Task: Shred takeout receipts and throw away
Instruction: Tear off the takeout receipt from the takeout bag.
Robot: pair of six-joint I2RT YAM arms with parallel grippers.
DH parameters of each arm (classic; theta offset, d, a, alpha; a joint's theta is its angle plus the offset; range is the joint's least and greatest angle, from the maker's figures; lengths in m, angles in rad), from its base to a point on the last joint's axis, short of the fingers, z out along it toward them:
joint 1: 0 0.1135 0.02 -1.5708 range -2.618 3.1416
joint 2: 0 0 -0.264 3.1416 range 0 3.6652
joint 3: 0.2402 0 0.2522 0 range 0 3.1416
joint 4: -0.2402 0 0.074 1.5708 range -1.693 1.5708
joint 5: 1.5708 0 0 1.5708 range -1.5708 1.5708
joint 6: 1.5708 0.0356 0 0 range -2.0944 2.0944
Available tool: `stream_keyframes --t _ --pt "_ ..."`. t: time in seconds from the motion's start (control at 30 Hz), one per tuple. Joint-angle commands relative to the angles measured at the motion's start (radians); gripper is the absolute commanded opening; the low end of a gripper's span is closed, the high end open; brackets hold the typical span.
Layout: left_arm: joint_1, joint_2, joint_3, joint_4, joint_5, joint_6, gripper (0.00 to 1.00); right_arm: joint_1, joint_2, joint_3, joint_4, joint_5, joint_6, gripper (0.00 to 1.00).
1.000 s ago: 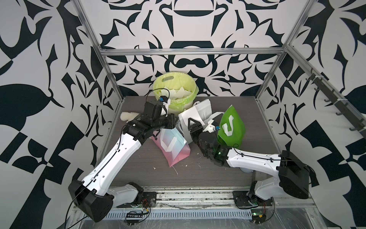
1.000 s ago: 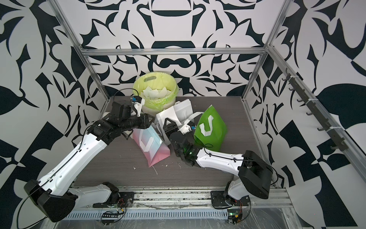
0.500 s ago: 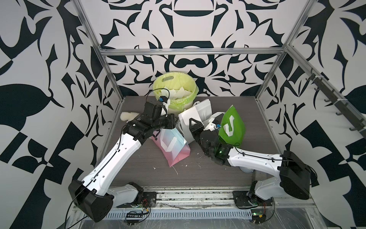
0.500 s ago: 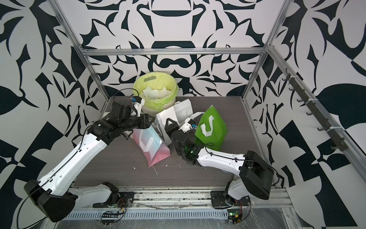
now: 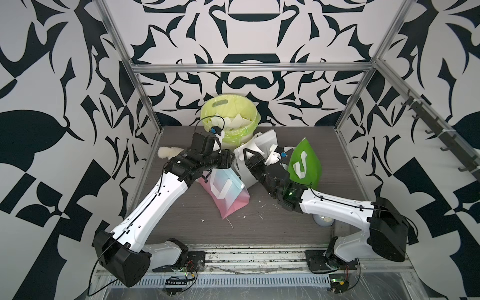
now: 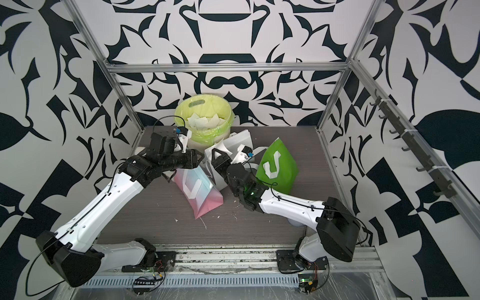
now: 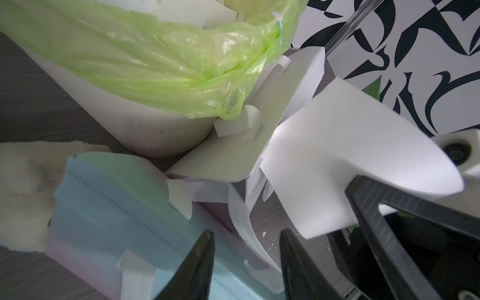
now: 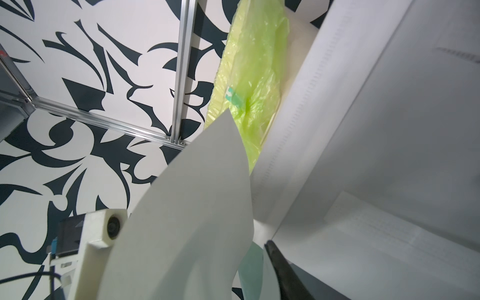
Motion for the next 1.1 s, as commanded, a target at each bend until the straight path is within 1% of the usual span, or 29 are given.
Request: stream_keyframes --t 0.0,0.1,0.13,0.2,0.27,0.37,0.43,0.5,0.67,0.73,0.77,0.8,0.9,1.0,1.07 --pt "0.002 0.005 0.026 -0.002 -0.004 0.002 0.46 -0.01 -0.012 0.056 0.048 -0.061 -0.051 0.5" --pt "0.001 0.005 0.028 0.001 0.007 0.002 0.46 -0.02 -0.007 0.059 0.044 -0.078 -0.05 0.52" --pt "0.002 0.005 0.029 -0.001 0.006 0.003 0.46 -0.024 -0.005 0.058 0.042 -0.085 -0.042 0.54" --pt "0.002 0.006 0.032 -0.002 0.001 0.005 0.46 -0.04 -0.002 0.055 0.048 -0.112 -0.014 0.64" --pt "0.002 0.005 0.033 -0.002 -0.008 0.003 0.46 -0.055 0.006 0.053 0.056 -0.146 0.011 0.68" --pt "0.002 0.006 0.037 -0.002 -0.006 -0.003 0.46 -0.064 0.012 0.049 0.068 -0.163 0.019 0.68" --pt "0.002 0.006 0.033 0.0 -0.006 -0.005 0.46 -0.067 0.01 0.052 0.045 -0.164 0.022 0.63" --pt "0.002 0.005 0.03 -0.001 -0.011 -0.006 0.46 -0.07 0.003 0.052 0.026 -0.165 0.017 0.52" --pt "0.002 0.005 0.024 0.003 -0.022 -0.005 0.46 -0.07 -0.032 0.044 -0.052 -0.14 0.02 0.37" --pt "0.002 0.005 0.025 0.004 -0.027 0.005 0.46 -0.07 -0.049 0.034 -0.068 -0.14 0.038 0.35" --pt "0.002 0.038 0.023 0.007 -0.026 0.021 0.46 -0.07 -0.056 0.026 -0.068 -0.146 0.051 0.35" --pt "0.002 0.039 0.018 0.016 -0.029 0.042 0.47 -0.07 -0.062 0.02 -0.067 -0.151 0.059 0.34" --pt "0.002 0.05 0.011 0.042 -0.053 0.081 0.48 -0.07 -0.073 0.02 -0.075 -0.161 0.072 0.2" --pt "0.002 0.069 0.035 0.052 -0.03 0.113 0.49 -0.07 -0.072 0.034 -0.092 -0.175 0.074 0.07" --pt "0.002 0.082 0.057 0.049 -0.022 0.141 0.49 -0.07 -0.074 0.042 -0.094 -0.179 0.071 0.01"
